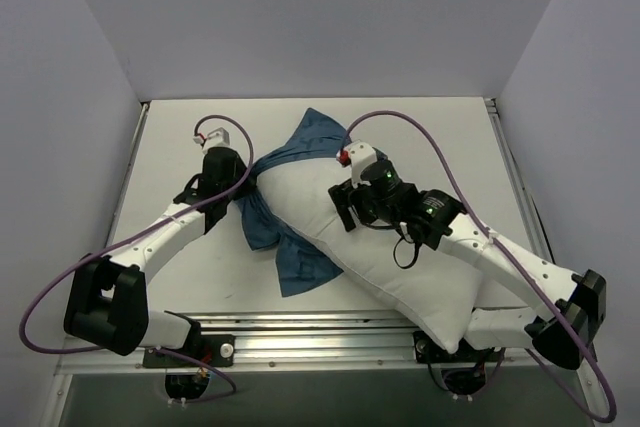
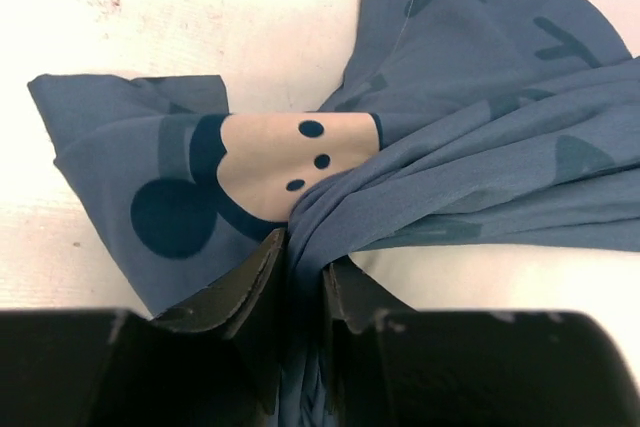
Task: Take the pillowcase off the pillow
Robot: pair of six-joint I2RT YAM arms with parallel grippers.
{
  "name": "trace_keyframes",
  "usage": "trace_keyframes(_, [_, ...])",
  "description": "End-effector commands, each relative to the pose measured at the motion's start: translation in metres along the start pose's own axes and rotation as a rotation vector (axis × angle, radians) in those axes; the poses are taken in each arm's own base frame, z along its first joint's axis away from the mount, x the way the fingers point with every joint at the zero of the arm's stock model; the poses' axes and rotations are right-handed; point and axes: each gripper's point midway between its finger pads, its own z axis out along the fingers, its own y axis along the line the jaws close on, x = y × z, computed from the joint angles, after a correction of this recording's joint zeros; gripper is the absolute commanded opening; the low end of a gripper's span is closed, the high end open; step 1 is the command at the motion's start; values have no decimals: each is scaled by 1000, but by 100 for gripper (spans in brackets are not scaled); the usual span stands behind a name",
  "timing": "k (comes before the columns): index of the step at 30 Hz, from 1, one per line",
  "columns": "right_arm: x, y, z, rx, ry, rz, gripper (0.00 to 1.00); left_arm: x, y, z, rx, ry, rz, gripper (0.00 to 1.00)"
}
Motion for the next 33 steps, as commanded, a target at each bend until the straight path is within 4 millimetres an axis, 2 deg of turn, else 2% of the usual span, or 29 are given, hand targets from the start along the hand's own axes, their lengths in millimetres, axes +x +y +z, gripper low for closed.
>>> trace_keyframes(1, [-37,4,-8,117,-72,-115,82,-20,-2,-11,-25,-38,42,26])
trace_keyframes(2, [-39,12,-5,114,-70,-141,84,-24,2,-12,-46,-50,47,26])
trace_keyframes(3, [-51,20,-7,100,-100,-142,87,-23,4,-15,-57,-43,51,25])
trace_keyframes(4, [-54,35,-9,69,-116,-207,90,-27,2,-18,-52,-50,53,25])
trace_keyframes(6, [-63,51,-6,59,-151,-248,94,-27,3,-21,-57,-38,67,25])
trace_keyframes(7, [-60,67,-3,44,-152,-306,96,-28,1,-22,-51,-34,69,25])
trace_keyframes(10, [-62,84,6,58,-170,-369,100,-25,0,-22,-47,-16,78,25])
trace_keyframes(12, [-52,102,21,48,-151,-445,100,-22,2,-23,-42,-11,79,25])
trace_keyframes(13, [-40,106,34,60,-120,-487,100,-21,2,-24,-40,-9,79,25])
trace_keyframes(15, [-32,113,45,83,-106,-552,100,-19,4,-24,-38,-5,81,25])
trace_keyframes(16, [-20,116,59,101,-72,-588,100,-19,5,-24,-39,-4,81,25])
trace_keyframes(18, [-9,115,72,145,-52,-639,100,-18,7,-24,-44,2,81,25])
trace_keyframes(20, [6,99,88,263,-12,-685,100,-17,9,-23,-49,5,79,25])
trace_keyframes(21, [5,93,93,311,-22,-683,100,-16,10,-22,-52,9,79,25])
trace_keyframes(22, [8,79,99,390,-5,-686,100,-16,12,-22,-57,9,74,25])
trace_keyframes(26, [14,50,111,456,21,-612,100,-13,26,-18,-96,20,36,25])
trace_keyframes(28, [15,33,115,495,26,-568,85,-11,32,-15,-111,31,28,25])
trace_keyframes(29, [15,27,116,503,32,-555,74,-10,36,-15,-121,36,21,25])
trace_keyframes(30, [15,23,116,510,33,-540,43,-10,36,-14,-120,38,20,25])
trace_keyframes(31, [12,17,114,520,21,-503,25,-9,36,-15,-120,41,17,25])
trace_keyframes(32, [11,17,115,499,15,-483,1,-10,33,-15,-107,39,14,25])
trace_keyframes(33, [9,17,114,488,8,-470,0,-11,32,-16,-102,37,13,25])
